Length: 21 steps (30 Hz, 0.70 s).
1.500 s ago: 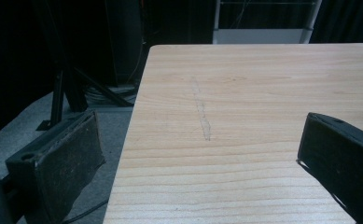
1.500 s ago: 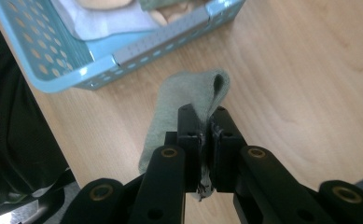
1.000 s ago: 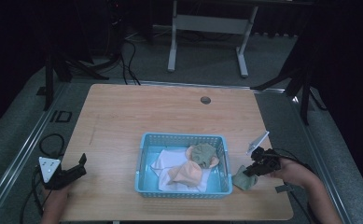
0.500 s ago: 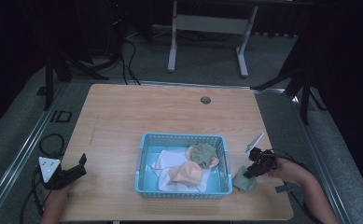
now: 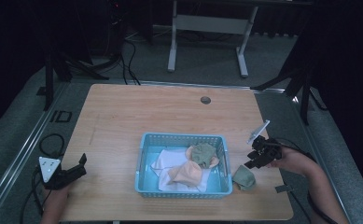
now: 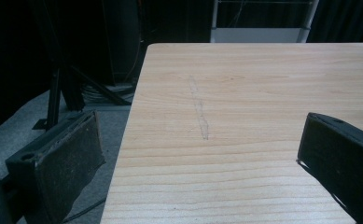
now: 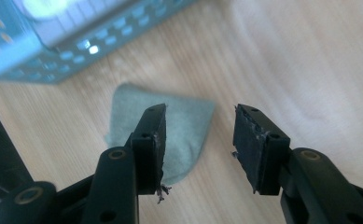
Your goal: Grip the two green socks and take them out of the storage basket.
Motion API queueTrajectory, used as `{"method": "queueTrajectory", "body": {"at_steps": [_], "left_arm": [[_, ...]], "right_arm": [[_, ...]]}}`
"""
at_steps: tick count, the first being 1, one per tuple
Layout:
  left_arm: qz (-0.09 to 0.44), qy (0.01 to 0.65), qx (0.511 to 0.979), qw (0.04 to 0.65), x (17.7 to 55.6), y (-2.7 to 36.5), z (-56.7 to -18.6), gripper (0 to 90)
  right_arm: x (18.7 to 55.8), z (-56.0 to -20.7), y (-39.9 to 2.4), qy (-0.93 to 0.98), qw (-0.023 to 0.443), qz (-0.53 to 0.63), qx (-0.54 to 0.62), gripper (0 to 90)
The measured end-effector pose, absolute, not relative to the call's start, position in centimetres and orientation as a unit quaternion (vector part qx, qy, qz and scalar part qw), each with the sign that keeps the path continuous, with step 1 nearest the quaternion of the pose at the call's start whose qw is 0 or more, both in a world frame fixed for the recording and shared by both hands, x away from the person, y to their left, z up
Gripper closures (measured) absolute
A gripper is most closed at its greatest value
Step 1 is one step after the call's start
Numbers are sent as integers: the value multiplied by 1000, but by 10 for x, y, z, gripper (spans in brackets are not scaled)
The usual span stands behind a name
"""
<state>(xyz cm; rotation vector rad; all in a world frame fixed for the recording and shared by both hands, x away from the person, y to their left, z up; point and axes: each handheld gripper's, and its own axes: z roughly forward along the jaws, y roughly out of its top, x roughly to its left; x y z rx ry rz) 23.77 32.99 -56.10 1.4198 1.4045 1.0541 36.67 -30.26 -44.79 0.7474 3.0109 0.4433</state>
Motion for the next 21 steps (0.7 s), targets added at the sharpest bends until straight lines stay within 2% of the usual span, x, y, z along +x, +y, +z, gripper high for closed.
{"method": "queueTrajectory", "body": {"at_steps": [7, 21], "left_arm": [[420, 563, 569, 428, 238, 330, -561, 4], [418, 563, 567, 432, 238, 331, -561, 4]], "right_arm": [[370, -422, -280, 967, 14, 144, 212, 531], [375, -407, -225, 980, 15, 131, 147, 533]]}}
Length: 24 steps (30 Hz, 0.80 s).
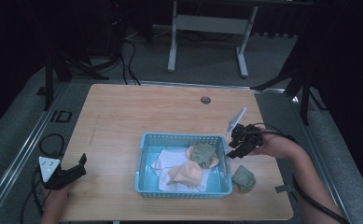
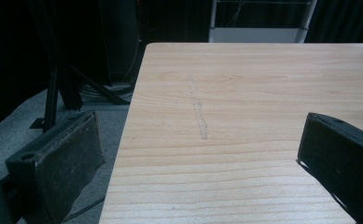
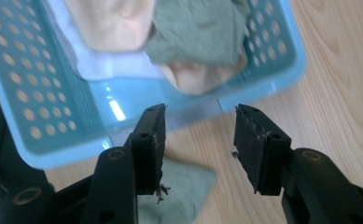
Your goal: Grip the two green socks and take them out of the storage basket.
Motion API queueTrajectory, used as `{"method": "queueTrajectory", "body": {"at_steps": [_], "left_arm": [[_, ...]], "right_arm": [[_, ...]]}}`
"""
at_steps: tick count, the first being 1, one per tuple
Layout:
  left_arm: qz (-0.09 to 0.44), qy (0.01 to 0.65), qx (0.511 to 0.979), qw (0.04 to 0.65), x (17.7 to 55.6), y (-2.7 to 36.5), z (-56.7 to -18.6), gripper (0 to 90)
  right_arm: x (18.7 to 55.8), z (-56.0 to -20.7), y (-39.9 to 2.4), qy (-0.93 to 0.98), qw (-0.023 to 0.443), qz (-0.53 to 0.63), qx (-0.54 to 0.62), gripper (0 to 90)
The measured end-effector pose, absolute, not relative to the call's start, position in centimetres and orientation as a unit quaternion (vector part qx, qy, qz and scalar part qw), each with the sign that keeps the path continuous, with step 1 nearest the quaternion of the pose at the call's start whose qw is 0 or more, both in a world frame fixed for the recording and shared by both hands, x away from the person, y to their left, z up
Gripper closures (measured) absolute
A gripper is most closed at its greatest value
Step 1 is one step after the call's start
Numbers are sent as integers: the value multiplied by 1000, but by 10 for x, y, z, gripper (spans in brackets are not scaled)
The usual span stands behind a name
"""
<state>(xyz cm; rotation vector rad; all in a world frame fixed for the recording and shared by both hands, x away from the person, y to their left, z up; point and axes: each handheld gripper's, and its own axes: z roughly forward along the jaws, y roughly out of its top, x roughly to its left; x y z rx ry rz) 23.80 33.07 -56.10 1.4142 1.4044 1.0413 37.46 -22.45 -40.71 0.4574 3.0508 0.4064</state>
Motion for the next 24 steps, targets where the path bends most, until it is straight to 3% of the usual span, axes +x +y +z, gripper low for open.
{"method": "queueTrajectory", "body": {"at_steps": [24], "left_arm": [[415, 561, 568, 436, 238, 331, -561, 4]], "right_arm": [[388, -440, -154, 992, 7, 92, 87, 513]]}}
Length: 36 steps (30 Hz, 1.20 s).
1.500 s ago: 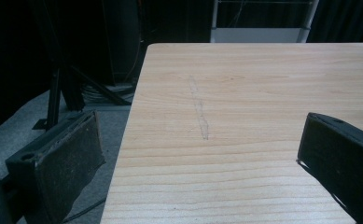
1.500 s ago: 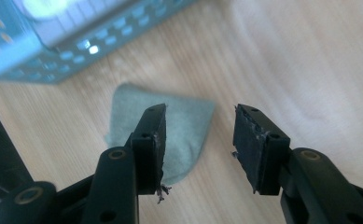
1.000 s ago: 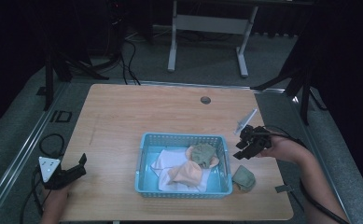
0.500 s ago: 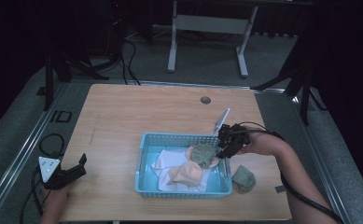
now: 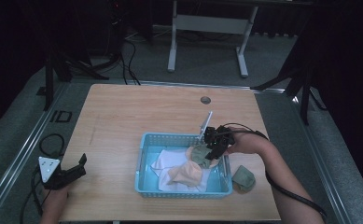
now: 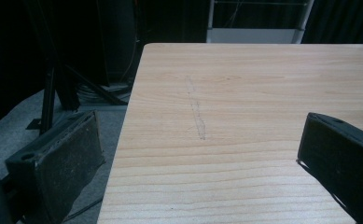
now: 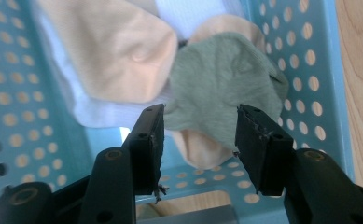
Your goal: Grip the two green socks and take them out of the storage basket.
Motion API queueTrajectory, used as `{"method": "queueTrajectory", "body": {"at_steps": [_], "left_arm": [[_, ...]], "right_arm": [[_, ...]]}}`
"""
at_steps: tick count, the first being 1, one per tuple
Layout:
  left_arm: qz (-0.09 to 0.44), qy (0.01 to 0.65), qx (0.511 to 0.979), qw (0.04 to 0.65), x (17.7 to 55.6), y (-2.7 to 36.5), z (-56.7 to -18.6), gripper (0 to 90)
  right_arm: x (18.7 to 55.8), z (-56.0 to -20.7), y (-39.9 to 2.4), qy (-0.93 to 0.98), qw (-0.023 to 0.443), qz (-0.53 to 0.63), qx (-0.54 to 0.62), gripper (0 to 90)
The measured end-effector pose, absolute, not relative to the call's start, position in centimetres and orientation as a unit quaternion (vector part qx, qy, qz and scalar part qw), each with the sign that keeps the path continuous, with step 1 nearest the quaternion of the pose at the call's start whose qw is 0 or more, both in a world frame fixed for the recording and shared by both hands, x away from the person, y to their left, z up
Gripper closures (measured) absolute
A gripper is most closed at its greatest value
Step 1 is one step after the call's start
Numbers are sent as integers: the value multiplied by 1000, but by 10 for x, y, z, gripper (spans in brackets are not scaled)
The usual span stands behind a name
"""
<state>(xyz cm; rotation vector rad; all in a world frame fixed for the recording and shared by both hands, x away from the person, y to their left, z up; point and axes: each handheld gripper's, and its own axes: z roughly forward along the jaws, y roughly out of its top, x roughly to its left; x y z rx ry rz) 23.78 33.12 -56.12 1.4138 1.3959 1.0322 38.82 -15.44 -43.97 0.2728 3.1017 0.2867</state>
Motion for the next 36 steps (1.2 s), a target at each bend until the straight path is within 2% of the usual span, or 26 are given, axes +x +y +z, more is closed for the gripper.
{"method": "queueTrajectory", "body": {"at_steps": [8, 13, 21, 23, 27, 30, 36], "left_arm": [[413, 560, 570, 437, 238, 331, -561, 4], [413, 560, 570, 437, 238, 331, -561, 4], [411, 561, 571, 437, 238, 331, -561, 4], [411, 561, 571, 436, 238, 331, -561, 4], [411, 561, 571, 436, 238, 331, -561, 4], [410, 561, 571, 437, 238, 332, -561, 4], [410, 561, 571, 436, 238, 332, -561, 4]], "right_arm": [[402, -458, -153, 992, 24, 79, 100, 432], [403, -470, -148, 993, 14, 59, 104, 376], [401, -482, -142, 994, 12, 36, 104, 361], [399, -488, -139, 994, 19, 24, 103, 410], [397, -493, -137, 995, 33, 8, 98, 648], [395, -490, -135, 995, 34, 10, 90, 765], [392, -468, -135, 996, 31, 28, 82, 817]]}}
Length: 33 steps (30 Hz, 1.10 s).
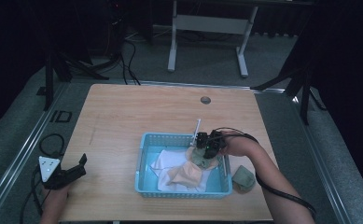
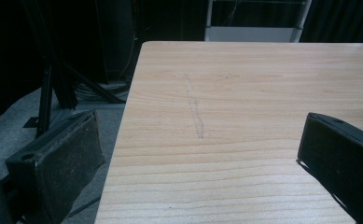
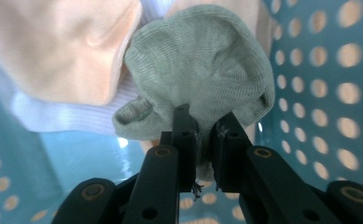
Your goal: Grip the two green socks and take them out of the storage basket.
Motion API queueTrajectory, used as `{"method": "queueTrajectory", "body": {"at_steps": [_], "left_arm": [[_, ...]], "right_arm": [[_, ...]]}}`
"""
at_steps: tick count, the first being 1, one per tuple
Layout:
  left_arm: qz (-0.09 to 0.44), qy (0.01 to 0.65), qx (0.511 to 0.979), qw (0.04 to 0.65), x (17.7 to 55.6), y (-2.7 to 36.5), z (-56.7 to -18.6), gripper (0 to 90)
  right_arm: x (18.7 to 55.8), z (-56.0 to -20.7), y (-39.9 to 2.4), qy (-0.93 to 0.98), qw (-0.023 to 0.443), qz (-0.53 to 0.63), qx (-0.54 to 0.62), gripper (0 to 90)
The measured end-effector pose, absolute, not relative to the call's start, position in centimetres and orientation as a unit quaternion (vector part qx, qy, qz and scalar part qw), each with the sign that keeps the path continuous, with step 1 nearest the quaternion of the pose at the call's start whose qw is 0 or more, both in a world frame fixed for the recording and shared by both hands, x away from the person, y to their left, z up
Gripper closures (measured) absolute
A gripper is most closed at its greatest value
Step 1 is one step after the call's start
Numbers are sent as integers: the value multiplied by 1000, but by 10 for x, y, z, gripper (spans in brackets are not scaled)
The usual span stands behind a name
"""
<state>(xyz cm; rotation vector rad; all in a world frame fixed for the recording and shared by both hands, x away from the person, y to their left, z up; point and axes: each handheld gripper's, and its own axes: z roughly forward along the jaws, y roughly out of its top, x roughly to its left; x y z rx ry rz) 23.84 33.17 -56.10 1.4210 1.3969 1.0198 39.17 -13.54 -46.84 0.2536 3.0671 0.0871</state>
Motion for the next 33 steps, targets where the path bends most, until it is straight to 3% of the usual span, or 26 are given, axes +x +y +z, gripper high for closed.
{"method": "queueTrajectory", "body": {"at_steps": [18, 33], "left_arm": [[408, 564, 571, 435, 239, 332, -561, 4], [408, 563, 572, 435, 239, 332, -561, 4]], "right_arm": [[380, -390, -135, 994, 59, 74, 61, 830], [382, -365, -161, 990, 74, 86, 81, 830]]}}
